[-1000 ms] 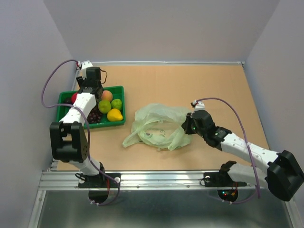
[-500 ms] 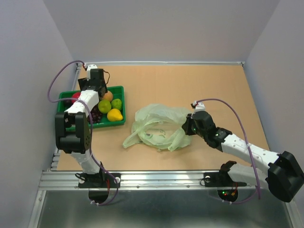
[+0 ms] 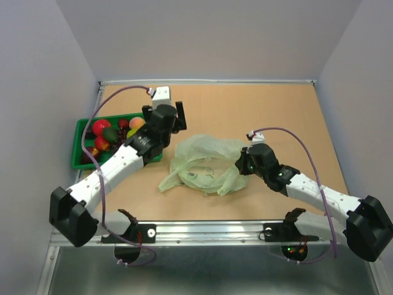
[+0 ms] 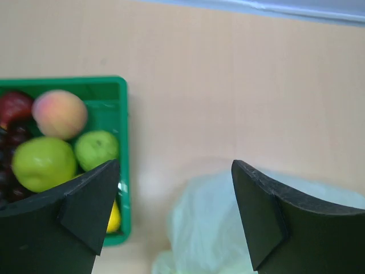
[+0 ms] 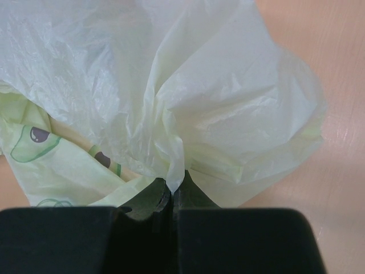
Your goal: Untie the knot of the plastic bag and take out the fruit
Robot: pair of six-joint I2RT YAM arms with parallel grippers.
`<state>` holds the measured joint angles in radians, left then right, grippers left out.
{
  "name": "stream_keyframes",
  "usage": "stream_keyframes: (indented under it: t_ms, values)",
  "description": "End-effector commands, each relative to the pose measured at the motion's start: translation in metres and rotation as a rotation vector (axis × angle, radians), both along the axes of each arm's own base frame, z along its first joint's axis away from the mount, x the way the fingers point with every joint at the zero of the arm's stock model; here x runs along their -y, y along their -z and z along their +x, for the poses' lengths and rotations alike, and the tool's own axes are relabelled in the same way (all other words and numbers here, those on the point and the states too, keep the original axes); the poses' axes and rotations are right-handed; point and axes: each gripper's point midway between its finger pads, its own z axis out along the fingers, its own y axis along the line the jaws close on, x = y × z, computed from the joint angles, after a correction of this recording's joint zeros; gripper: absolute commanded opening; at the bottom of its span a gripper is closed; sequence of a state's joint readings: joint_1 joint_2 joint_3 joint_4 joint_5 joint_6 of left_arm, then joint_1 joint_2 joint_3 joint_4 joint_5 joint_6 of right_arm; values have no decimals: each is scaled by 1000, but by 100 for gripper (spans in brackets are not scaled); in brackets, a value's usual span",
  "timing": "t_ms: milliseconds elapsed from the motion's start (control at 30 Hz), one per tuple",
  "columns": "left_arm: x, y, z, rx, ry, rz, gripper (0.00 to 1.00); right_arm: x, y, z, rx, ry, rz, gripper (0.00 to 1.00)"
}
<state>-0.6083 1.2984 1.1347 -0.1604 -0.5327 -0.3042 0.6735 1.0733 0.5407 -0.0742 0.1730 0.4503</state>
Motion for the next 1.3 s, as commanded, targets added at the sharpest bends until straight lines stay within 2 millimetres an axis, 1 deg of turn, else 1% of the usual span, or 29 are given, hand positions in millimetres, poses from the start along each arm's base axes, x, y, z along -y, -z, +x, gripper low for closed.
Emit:
stream_keyframes:
  t_ms: [0, 33, 67, 133, 167, 200, 233, 267, 333, 367, 400, 433, 467, 500, 600, 633, 667, 700, 733, 767, 800, 867, 900, 933, 1000, 1067, 1167, 1200, 1267]
  values:
    - [36, 25, -53, -54, 38, -232, 90, -7, -30, 11, 76, -10, 46, 0]
    - [58, 30, -70, -71, 101, -252, 90, -7, -30, 11, 77, -12, 46, 1]
    - [64, 41, -80, -88, 113, -260, 89, -7, -30, 11, 77, -15, 46, 0]
    - [84, 46, -98, -93, 163, -296, 89, -7, -30, 10, 74, -18, 46, 0]
    - [100, 54, -118, -106, 216, -311, 88, -7, -30, 10, 74, -18, 46, 0]
    - [109, 51, -124, -79, 236, -331, 86, -8, -31, 9, 73, -21, 49, 1]
    - [115, 54, -131, -75, 250, -333, 85, -8, -31, 10, 72, -20, 49, 0]
    - [127, 59, -145, -76, 292, -340, 85, -8, -33, 10, 73, -20, 52, 0]
    - [134, 66, -153, -56, 292, -334, 82, -9, -35, 10, 74, -22, 56, 0]
    - [139, 77, -164, -54, 320, -307, 81, -10, -37, 11, 78, -21, 58, 0]
    - [138, 76, -160, -15, 285, -319, 80, -10, -37, 10, 75, -21, 58, 0]
    - [138, 87, -160, -16, 265, -298, 79, -11, -40, 11, 79, -25, 62, 0]
    - [137, 93, -158, -7, 245, -292, 79, -11, -41, 11, 82, -25, 64, 1]
    - [132, 105, -153, 17, 194, -286, 79, -11, -43, 11, 86, -24, 69, 0]
    - [122, 119, -144, 75, 132, -266, 79, -13, -48, 10, 94, -33, 78, 0]
    - [125, 113, -138, 121, 115, -288, 79, -13, -50, 10, 96, -36, 84, 1]
    - [124, 121, -133, 127, 104, -263, 80, -15, -53, 8, 96, -52, 93, 0]
    - [129, 115, -127, 147, 98, -282, 80, -17, -54, 6, 92, -64, 97, 0]
    - [129, 116, -122, 153, 87, -269, 81, -19, -58, 5, 93, -74, 107, 0]
    - [126, 125, -113, 150, 66, -227, 83, -22, -61, 2, 86, -94, 121, 0]
    - [128, 123, -108, 159, 58, -241, 84, -26, -63, -3, 73, -119, 133, 0]
    - [123, 128, -97, 170, 58, -209, 85, -28, -68, -7, 71, -141, 149, 1]
    - [118, 135, -95, 174, 65, -200, 85, -27, -69, -8, 70, -144, 147, 0]
    - [126, 129, -92, 200, 87, -247, 86, -33, -70, -16, 47, -191, 164, 0]
    - [125, 127, -84, 224, 94, -257, 86, -34, -75, -22, 45, -228, 161, 1]
    - [125, 138, -77, 212, 93, -233, 87, -36, -79, -26, 45, -254, 163, 0]
    - [133, 142, -69, 218, 113, -230, 87, -39, -82, -34, 34, -301, 172, 0]
    - [137, 139, -65, 226, 121, -242, 88, -40, -82, -36, 30, -313, 170, 0]
    - [140, 149, -60, 211, 126, -220, 88, -43, -82, -40, 17, -339, 177, 1]
